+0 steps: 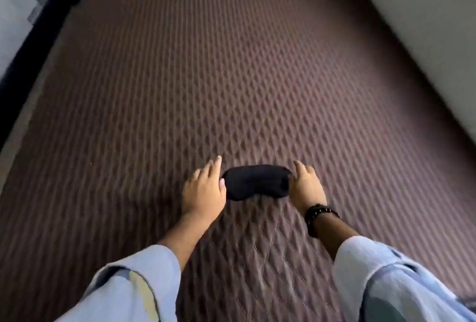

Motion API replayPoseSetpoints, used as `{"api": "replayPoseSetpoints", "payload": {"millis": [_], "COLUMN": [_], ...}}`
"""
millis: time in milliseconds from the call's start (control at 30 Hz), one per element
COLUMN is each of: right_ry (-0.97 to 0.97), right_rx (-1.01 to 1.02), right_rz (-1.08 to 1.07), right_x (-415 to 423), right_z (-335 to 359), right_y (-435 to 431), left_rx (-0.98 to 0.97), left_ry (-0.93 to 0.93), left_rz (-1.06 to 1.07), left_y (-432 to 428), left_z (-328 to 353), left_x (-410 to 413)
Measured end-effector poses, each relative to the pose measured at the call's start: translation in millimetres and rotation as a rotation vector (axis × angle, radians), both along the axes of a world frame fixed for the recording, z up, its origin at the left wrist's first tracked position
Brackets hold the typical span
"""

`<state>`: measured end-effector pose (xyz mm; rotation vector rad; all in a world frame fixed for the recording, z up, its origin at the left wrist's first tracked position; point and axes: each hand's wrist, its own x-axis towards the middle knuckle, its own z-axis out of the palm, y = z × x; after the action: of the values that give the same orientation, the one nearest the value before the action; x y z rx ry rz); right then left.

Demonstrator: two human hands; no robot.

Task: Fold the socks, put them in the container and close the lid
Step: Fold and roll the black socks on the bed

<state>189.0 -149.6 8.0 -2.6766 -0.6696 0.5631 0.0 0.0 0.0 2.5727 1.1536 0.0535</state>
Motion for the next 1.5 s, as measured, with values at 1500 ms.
{"api": "replayPoseSetpoints", "payload": {"millis": [1500], "right_ry": [-0.290], "right_rx": [0.047], "right_rz": [0.552], "right_x": [-98.2], "right_z": [-101.0], "right_y": [0.1], "left_rx": [-0.738], "left_ry": [-0.515], "left_rz": [0.591], "left_y": [0.7], "left_z": [-78.3], "left_x": [-10.3]}}
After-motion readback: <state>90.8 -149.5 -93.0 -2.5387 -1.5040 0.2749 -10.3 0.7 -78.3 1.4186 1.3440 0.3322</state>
